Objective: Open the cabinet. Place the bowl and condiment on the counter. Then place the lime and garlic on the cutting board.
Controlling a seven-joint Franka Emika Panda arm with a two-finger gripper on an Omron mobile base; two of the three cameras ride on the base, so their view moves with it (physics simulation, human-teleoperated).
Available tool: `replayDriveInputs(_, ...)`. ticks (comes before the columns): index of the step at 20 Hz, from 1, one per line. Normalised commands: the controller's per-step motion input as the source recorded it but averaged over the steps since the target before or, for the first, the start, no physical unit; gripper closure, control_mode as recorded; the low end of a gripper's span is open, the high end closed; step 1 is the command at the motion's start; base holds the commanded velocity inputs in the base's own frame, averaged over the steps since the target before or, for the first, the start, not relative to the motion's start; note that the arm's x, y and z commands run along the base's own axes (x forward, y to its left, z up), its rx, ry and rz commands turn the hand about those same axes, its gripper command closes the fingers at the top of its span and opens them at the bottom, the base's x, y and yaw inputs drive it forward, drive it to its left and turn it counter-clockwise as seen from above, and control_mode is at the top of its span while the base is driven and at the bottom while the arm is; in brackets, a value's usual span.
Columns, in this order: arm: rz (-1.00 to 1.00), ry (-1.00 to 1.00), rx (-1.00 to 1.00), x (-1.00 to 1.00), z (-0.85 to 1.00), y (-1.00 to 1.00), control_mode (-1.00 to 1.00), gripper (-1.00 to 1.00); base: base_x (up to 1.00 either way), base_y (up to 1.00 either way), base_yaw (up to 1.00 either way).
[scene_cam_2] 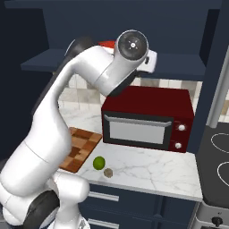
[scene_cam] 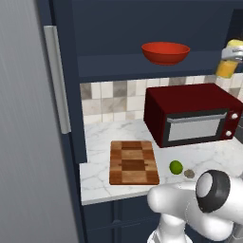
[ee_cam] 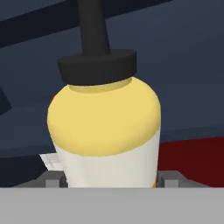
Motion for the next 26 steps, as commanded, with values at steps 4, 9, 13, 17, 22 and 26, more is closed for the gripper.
replayDriveInputs(4, 0.00, -0.11, 0.00, -1.00, 0.00, 0.62, -1.00, 1.00, 0.00, 0.00, 0.00)
replayDriveInputs(9, -0.01, -0.06, 0.00, -1.00, 0.00, -0.09, -1.00, 1.00, 0.00, 0.00, 0.00)
replayDriveInputs(13, -0.03, 0.00, -0.03, -1.00, -0.02, -0.47, -1.00, 1.00, 0.00, 0.00, 0.00)
replayDriveInputs(17, -0.08, 0.00, -0.09, -0.82, -0.22, -0.07, -1.00, 1.00, 0.00, 0.00, 0.00)
replayDriveInputs(22, -0.17, 0.00, -0.11, -0.48, -0.40, 0.16, -1.00, 1.00, 0.00, 0.00, 0.00)
replayDriveInputs(26, -0.22, 0.00, -0.14, -0.15, -0.49, 0.46, -1.00, 1.00, 0.00, 0.00, 0.00)
